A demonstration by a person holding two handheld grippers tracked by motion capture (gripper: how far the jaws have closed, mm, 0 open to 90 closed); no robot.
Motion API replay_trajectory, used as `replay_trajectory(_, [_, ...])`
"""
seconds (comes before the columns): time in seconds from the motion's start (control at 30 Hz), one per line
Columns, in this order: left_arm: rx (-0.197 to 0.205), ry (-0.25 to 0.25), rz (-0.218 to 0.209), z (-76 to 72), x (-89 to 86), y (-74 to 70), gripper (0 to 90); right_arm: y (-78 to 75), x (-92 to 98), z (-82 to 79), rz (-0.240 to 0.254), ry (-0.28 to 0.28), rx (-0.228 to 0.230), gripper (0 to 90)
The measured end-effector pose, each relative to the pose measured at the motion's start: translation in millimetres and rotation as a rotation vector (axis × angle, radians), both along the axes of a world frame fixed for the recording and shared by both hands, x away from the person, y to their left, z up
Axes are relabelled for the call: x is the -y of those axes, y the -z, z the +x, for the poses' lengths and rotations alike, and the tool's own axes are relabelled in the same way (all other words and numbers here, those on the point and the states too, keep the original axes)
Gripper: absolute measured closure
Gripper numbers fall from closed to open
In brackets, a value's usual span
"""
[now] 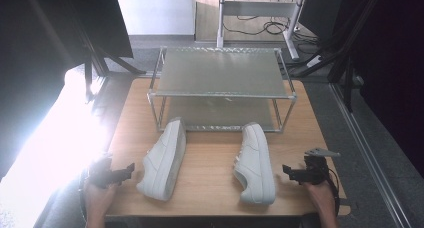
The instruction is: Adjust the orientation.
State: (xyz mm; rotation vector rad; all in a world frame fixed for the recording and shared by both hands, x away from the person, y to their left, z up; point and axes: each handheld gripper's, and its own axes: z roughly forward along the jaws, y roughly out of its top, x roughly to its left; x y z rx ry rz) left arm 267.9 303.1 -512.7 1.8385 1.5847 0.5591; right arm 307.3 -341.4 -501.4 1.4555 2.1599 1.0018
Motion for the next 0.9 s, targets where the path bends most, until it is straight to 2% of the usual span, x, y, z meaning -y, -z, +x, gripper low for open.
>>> replay_trajectory(0.17, [-0.002, 0.009, 0.008, -0.2, 3.1, -0.9, 0.0, -1.7, 2.8, -0.7, 0.012, -0.005, 0.022, 0.0])
replay_trajectory(0.27, [-0.012, 0.015, 0.014, -0.1, 4.7, -0.1, 0.0, 0.2, 5.6, -0.3, 0.031, -0.018, 0.014, 0.0])
replay_trajectory(0.33, [-0.015, 0.020, 0.019, 0.8, 5.3, -0.2, 0.0, 0.6, 5.2, 0.1, 0.026, -0.017, 0.001, 0.0])
replay_trajectory(0.53, [-0.016, 0.021, 0.016, 0.5, 5.8, -0.4, 0.0, 0.3, 5.3, 0.9, 0.036, -0.003, 0.008, 0.0])
replay_trajectory(0.63, [-0.016, 0.021, 0.010, 0.5, 5.3, -0.4, 0.0, 0.8, 4.7, 2.2, 0.025, -0.002, -0.009, 0.0])
replay_trajectory(0.9, [-0.012, 0.024, -0.001, 0.3, 5.2, -1.4, 0.0, 1.7, 2.2, 4.5, 0.027, -0.008, -0.016, 0.0])
